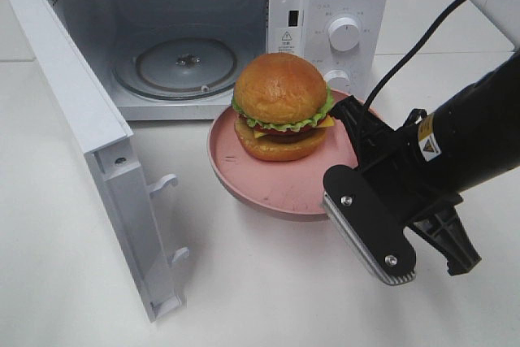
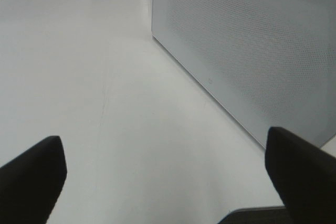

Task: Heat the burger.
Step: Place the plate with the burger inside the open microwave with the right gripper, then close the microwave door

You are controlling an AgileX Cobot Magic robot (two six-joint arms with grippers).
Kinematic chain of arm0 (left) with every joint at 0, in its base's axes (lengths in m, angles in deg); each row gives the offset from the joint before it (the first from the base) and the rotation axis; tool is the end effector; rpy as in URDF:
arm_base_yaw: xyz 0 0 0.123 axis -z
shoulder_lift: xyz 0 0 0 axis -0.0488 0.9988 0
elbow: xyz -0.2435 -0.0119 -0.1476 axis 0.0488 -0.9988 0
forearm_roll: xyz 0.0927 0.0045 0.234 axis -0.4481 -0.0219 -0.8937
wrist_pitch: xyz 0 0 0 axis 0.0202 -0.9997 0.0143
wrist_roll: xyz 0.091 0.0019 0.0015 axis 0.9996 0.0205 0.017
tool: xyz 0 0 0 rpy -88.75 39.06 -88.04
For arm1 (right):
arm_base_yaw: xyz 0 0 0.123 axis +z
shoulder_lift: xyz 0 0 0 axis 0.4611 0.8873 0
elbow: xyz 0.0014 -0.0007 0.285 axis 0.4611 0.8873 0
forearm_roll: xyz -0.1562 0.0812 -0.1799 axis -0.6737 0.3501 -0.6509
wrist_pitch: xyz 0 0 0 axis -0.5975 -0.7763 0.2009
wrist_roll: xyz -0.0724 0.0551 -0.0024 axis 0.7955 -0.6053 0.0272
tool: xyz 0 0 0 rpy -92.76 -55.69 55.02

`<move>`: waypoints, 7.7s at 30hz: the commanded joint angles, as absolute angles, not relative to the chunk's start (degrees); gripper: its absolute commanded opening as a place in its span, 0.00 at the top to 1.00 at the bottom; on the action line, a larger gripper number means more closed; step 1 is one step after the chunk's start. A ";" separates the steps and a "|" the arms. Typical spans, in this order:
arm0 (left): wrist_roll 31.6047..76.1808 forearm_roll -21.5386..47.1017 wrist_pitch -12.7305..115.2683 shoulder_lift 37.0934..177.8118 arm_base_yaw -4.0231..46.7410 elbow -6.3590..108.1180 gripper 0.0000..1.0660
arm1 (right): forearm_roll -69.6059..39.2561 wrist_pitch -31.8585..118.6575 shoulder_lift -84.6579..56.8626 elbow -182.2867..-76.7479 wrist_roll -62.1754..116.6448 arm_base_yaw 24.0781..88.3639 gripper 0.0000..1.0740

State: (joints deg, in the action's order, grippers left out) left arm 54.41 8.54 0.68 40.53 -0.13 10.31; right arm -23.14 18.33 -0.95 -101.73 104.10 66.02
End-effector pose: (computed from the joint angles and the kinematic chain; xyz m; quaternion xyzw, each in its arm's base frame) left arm -0.0033 -0.0146 0.2822 0.0140 0.8561 -0.0581 0.5133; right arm 0.2052 0.1578 0.1984 -0.8583 0.4335 -0.1377 0.2376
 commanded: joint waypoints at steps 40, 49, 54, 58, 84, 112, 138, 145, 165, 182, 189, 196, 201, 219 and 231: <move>54.52 8.83 1.08 40.24 0.04 10.14 0.08 | -14.77 20.91 7.59 -113.13 118.25 64.99 1.00; 54.52 8.83 1.08 40.24 0.04 10.14 0.08 | -14.60 20.40 12.06 -118.34 118.65 64.82 1.00; 54.52 8.83 1.08 40.24 0.04 10.14 0.08 | -14.54 18.16 15.32 -121.90 119.85 64.82 1.00; 54.52 8.83 1.08 40.24 0.04 10.14 0.08 | -14.43 16.73 18.19 -125.85 119.97 64.82 1.00; 54.52 8.83 1.08 40.24 0.04 10.14 0.08 | -14.37 11.29 30.96 -144.24 116.53 64.82 1.00; 54.52 8.83 1.08 40.24 0.04 10.14 0.08 | -19.07 5.61 44.77 -166.99 106.50 64.82 1.00; 54.52 8.77 1.08 40.24 0.04 10.14 0.08 | -22.80 4.87 54.28 -180.22 100.09 63.33 0.91; 54.52 8.77 1.08 40.24 0.04 10.14 0.08 | -21.71 6.47 54.28 -180.28 99.63 62.92 0.64; 54.52 8.77 1.08 40.24 0.04 10.14 0.08 | -20.22 8.31 50.10 -172.66 93.84 64.36 0.38; 54.52 8.77 1.08 40.24 0.04 10.14 0.08 | -19.30 21.48 34.57 -147.39 93.84 64.36 0.35; 54.52 8.77 1.08 40.24 0.04 10.14 0.08 | -19.36 23.15 28.67 -139.77 93.84 64.36 0.35; 54.52 8.77 1.08 40.24 0.04 10.14 0.08 | -19.36 24.00 21.91 -132.61 90.40 64.36 0.35; 54.52 8.77 1.08 40.24 0.04 10.14 0.08 | -19.30 23.95 17.50 -127.91 86.97 64.36 0.35; 54.52 8.77 1.08 40.24 0.04 10.14 0.08 | -19.13 16.27 1.97 -113.99 51.61 64.36 0.35; 54.52 8.77 1.08 40.24 0.04 10.14 0.08 | -19.59 -0.69 -5.02 -111.41 27.89 64.36 0.28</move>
State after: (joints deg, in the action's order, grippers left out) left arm 54.41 8.48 0.68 40.53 -0.13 10.31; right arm -19.24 1.09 -4.56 -111.70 29.61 64.19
